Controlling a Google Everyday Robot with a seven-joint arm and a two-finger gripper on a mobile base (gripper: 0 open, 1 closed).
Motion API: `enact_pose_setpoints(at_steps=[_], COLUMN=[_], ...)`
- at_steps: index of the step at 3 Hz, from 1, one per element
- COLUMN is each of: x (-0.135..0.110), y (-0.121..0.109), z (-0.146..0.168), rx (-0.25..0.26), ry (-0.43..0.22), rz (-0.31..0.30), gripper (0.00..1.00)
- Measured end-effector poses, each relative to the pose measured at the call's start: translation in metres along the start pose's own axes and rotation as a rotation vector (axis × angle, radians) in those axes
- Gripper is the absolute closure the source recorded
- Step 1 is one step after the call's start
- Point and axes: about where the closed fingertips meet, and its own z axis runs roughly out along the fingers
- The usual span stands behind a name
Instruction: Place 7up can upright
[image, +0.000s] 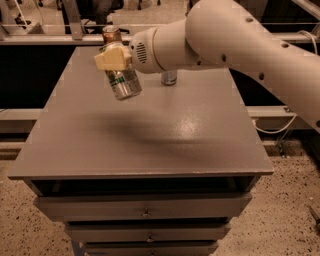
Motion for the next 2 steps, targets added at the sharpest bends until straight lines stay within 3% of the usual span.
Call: enact_pose_setpoints(at_steps=[1,2], x=[-0.0031,-0.0032], y=[0.0133,0.0146], z=[-0.0048,-0.0038], rx=[-0.024,-0.025], ry=[-0.027,-0.026], rz=[-0.073,-0.076], gripper=[1.00,1.00])
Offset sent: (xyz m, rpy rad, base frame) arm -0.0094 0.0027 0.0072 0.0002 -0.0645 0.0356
